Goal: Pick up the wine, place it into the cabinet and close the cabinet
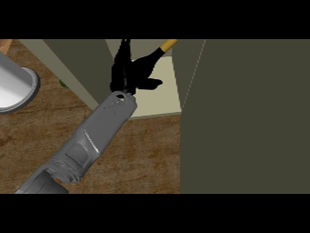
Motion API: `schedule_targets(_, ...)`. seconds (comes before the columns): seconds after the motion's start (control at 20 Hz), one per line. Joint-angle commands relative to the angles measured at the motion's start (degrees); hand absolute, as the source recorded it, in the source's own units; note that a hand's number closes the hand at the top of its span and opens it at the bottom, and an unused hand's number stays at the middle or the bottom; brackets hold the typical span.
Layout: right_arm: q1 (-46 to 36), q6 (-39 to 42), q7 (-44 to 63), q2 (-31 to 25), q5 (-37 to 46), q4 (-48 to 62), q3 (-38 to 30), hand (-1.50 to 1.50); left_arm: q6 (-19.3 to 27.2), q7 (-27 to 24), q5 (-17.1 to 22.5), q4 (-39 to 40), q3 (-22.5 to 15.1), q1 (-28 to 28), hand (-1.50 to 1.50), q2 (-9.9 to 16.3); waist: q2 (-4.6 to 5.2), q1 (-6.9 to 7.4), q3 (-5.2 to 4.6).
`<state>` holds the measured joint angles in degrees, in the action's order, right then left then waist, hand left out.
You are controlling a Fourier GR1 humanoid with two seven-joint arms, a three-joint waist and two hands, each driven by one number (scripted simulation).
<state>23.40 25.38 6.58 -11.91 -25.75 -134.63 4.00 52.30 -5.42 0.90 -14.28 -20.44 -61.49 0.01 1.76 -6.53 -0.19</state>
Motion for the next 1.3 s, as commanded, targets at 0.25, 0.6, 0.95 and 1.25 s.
schedule_targets(0.25, 1.8, -2.7, 2.7, 0.3, -2.5, -6.5, 0.3, -1.5, 0.3, -11.7, 7.9, -9.2, 4.0, 5.1, -1.5, 0.0, -0.85, 1.97, 0.04)
schedule_targets(0.6, 1.6, -4.5, 5.0, -0.8, -3.6, -7.7, -0.4, -1.5, -0.3, -17.4, 15.7, -16.3, 5.3, 8.2, -1.5, 0.0, -1.35, 3.68, 0.09)
schedule_targets(0.95, 1.7, -7.0, 4.9, 1.6, 2.4, -8.7, 4.1, -1.5, -2.8, -21.1, 23.5, -25.2, -0.5, 14.1, -1.5, 0.0, -1.66, 4.4, 0.11)
schedule_targets(1.25, 3.2, -8.6, 7.9, -1.2, -1.7, -12.3, 1.1, -1.5, -5.7, -18.0, 20.0, -32.8, -3.0, 17.7, -1.5, 0.5, -2.16, 6.39, 0.17)
